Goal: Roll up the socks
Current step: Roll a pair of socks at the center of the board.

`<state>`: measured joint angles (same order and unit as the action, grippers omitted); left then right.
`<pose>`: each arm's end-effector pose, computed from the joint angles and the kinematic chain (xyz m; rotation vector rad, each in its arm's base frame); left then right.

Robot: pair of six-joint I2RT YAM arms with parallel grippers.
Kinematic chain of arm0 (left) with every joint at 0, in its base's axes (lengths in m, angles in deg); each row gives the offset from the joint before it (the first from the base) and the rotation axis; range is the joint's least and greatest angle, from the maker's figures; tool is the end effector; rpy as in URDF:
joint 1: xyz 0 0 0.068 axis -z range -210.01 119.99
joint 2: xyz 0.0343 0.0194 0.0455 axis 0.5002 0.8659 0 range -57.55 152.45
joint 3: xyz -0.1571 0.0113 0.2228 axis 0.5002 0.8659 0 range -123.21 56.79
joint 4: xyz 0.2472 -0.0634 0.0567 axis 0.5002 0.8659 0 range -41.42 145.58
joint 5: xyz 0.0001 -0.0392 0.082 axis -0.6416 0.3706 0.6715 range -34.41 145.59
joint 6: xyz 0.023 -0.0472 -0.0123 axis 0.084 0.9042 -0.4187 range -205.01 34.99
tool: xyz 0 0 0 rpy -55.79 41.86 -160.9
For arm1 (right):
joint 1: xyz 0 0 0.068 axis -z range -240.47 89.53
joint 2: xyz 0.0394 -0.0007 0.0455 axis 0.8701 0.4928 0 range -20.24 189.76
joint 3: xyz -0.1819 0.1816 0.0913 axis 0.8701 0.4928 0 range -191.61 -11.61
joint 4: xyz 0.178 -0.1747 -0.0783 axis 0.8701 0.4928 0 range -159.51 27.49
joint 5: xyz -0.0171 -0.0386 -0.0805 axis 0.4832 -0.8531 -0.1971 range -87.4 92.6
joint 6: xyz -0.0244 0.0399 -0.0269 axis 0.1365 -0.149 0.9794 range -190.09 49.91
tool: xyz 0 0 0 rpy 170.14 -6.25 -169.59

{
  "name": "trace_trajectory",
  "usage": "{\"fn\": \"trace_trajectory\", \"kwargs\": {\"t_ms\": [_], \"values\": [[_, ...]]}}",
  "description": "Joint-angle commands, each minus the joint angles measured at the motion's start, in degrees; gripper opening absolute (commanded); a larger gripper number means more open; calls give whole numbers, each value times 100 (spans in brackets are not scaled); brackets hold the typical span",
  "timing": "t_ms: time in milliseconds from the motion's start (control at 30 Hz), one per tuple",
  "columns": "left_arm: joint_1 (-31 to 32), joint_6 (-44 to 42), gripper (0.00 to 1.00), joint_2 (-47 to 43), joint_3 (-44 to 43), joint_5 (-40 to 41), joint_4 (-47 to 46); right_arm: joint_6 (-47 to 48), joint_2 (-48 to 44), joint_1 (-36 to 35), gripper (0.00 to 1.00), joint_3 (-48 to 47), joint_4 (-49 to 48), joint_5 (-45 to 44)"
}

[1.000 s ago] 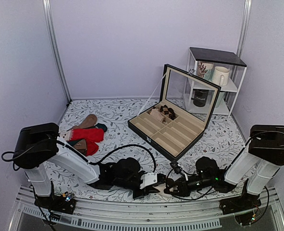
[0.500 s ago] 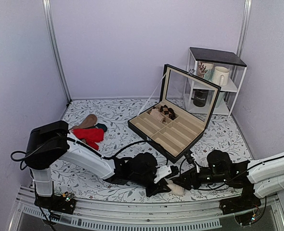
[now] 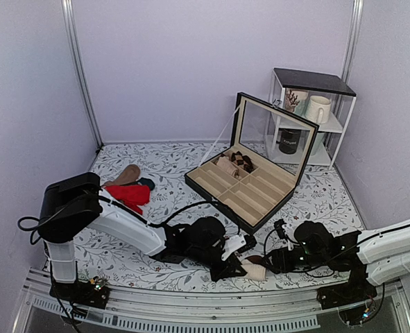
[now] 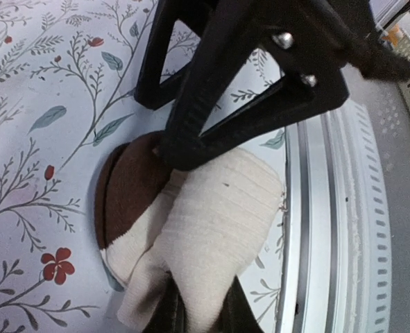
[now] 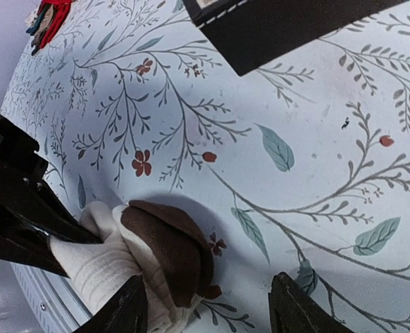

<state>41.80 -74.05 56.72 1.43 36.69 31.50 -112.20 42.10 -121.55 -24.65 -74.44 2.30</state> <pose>0.1097 -0.3708 0.1035 1.4340 2.0727 -1.0566 0.0876 0.1584 0.1241 -0.4122 2.4852 0.8263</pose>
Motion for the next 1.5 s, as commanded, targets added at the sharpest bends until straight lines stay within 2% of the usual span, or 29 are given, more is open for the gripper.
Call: {"fn": "trace_trajectory", "kwargs": {"t_ms": [0, 100, 200, 267, 333, 533, 733, 767, 800, 833, 900, 967, 1133, 1267, 1367, 1467], "values": [[29, 177, 0, 693, 516, 8, 2044, -128, 471, -18, 60, -151, -363, -33], [25, 193, 0, 700, 525, 37, 2012, -11, 1016, -18, 51, -256, -932, 343], [24, 225, 0, 674, 546, 186, 2058, 98, 1687, -18, 22, -450, -1542, 810], [24, 288, 0, 594, 608, 393, 2125, 139, 2255, -16, 8, -655, -1860, 1051], [24, 380, 0, 459, 716, 646, 2210, 178, 2686, -18, 0, -908, -2110, 1195], [34, 780, 0, -39, 1022, 1396, 2583, 784, 3588, 116, 0, -1946, -2130, 1367], [-15, 1006, 0, -78, 1071, 1627, 2729, 1073, 3701, 436, 0, -2115, -2082, 1509], [-59, 1050, 0, -39, 1070, 1587, 2709, 1115, 3640, 455, 2, -2090, -2044, 1535], [-89, 1097, 0, 0, 1081, 1529, 2676, 1193, 3577, 462, 8, -2081, -1962, 1529], [-121, 1171, 0, 26, 1101, 1424, 2619, 1316, 3473, 459, 21, -2067, -1843, 1487], [-163, 1292, 0, 19, 1241, 1218, 2464, 1532, 3199, 458, 37, -2028, -1616, 1366], [-170, 1416, 0, 24, 1356, 1096, 2343, 1796, 2805, 460, 46, -1924, -1447, 1175], [-172, 1635, 0, 11, 1597, 956, 2147, 2375, 1489, 479, 54, -1421, -1352, 940], [-182, 1705, 0, 0, 1659, 775, 2017, 3035, 672, 486, 59, -769, -1765, 1372], [-202, 1716, 0, 45, 1659, 725, 2024, 3590, 458, 478, 60, -329, -2333, 2013], [-211, 1728, 0, 79, 1651, 687, 2028, 3919, 591, 480, 60, -94, -2833, 2185]]}}
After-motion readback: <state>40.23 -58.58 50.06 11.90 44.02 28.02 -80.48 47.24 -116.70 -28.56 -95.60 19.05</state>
